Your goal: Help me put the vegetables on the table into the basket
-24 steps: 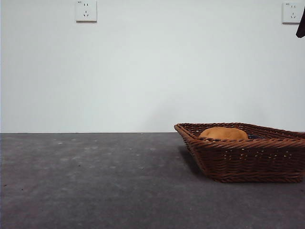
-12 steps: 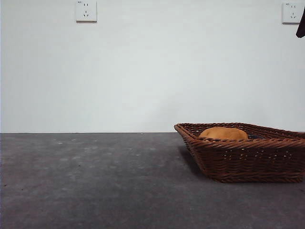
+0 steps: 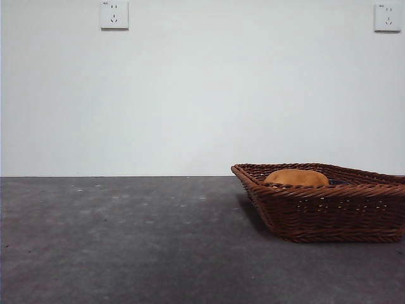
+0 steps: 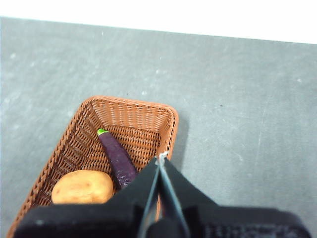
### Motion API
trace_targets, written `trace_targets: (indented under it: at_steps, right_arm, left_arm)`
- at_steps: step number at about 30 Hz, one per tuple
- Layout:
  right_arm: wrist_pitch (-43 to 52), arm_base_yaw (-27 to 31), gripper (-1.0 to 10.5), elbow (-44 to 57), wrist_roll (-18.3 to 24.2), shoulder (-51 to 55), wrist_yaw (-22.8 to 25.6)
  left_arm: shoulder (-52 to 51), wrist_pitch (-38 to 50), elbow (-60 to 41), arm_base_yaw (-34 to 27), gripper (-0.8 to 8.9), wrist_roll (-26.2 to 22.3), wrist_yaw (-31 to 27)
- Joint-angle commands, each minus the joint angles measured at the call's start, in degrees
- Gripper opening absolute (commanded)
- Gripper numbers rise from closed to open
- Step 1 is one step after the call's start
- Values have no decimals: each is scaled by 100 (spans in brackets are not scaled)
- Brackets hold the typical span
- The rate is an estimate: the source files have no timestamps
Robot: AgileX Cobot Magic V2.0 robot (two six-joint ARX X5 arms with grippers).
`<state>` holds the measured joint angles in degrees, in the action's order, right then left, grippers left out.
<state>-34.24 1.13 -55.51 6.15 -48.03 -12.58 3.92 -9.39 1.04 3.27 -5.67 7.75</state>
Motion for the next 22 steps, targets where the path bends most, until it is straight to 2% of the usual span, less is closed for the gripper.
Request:
trace_targets:
  at_steps: [1,4,7,13,22]
  right_arm:
    - [883,0,1,1274,-479,778,2]
    - [2002,0,1,2750,-715,1707,2]
    - [2422,0,1,3823,-726,2494,4]
    - [2391,0,1,4557,-726,3228,61]
    - [2341,-4,1,5106,-728,4030,66]
  left_arm:
    - [0,26,-59,-15,-4,57,15]
    - [0,26,-59,-15,-4,57,15]
    - [2,26,-59,-15,-4,57,13]
    - [11,26,-59,-15,-4,57,15]
    - [11,26,-59,-15,-4,57,15]
